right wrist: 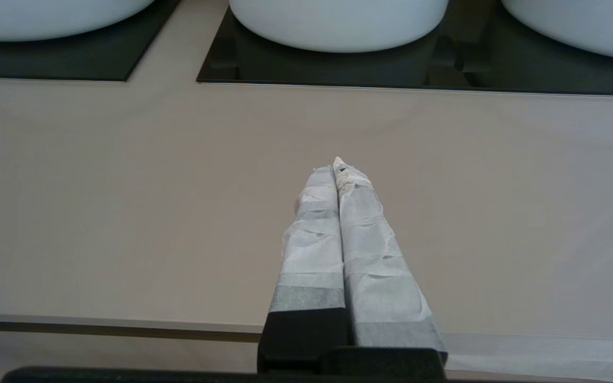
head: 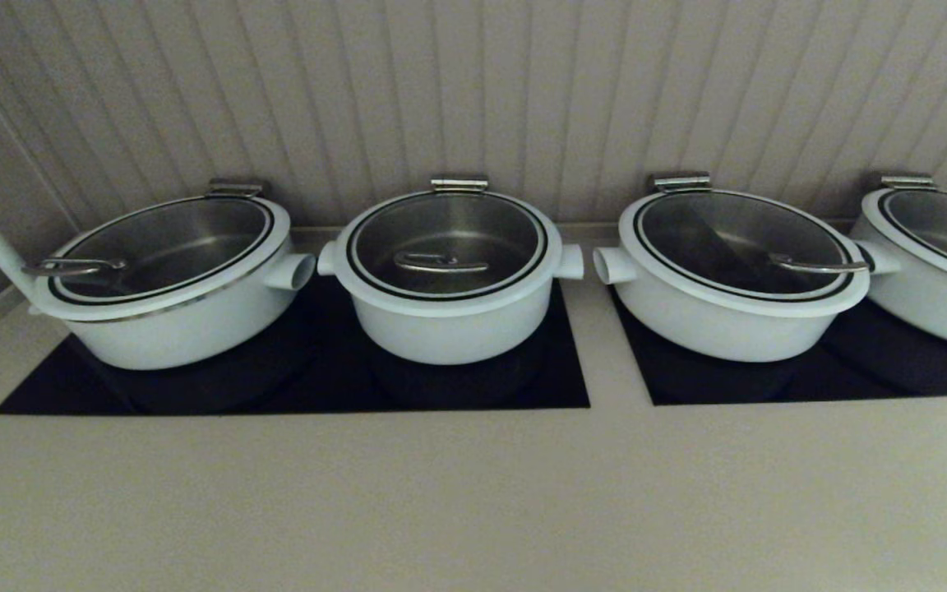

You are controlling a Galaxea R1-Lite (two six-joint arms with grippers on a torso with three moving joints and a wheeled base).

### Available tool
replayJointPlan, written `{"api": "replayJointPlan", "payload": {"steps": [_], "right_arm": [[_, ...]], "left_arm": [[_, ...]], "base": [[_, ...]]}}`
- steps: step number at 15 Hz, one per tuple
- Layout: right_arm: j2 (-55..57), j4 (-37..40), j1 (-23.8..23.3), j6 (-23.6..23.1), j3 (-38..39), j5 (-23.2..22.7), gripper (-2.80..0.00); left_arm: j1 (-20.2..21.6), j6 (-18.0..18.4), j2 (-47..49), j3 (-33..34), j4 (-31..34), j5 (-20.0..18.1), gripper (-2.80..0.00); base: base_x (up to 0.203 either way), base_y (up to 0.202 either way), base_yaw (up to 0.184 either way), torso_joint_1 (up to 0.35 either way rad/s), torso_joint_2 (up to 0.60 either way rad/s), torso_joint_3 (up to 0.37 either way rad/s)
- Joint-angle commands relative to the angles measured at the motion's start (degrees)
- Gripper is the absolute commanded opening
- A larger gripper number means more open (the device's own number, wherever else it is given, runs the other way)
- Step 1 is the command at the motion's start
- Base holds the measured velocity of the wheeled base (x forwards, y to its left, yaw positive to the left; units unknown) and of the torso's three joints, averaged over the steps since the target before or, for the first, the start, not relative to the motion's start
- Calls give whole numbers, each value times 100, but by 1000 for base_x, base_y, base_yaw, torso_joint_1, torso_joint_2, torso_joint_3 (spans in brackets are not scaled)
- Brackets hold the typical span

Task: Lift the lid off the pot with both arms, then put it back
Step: Open the food pot lid a small opening with the left arm

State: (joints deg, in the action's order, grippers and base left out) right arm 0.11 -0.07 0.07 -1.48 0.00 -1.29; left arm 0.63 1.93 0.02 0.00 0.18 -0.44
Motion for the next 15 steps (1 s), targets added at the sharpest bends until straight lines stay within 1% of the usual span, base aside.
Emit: {"api": "replayJointPlan", "payload": {"steps": [1, 15], "right_arm": [[-2, -1, 1, -2, 0, -3, -280], [-2, -1, 1, -2, 0, -3, -280]], "left_arm": [[-2, 1, -2, 0, -1, 0, -280], [4, 10, -2, 0, -1, -9, -280]], "base": [[0, 0, 0, 0, 0, 0], [0, 0, 0, 0, 0, 0]]}}
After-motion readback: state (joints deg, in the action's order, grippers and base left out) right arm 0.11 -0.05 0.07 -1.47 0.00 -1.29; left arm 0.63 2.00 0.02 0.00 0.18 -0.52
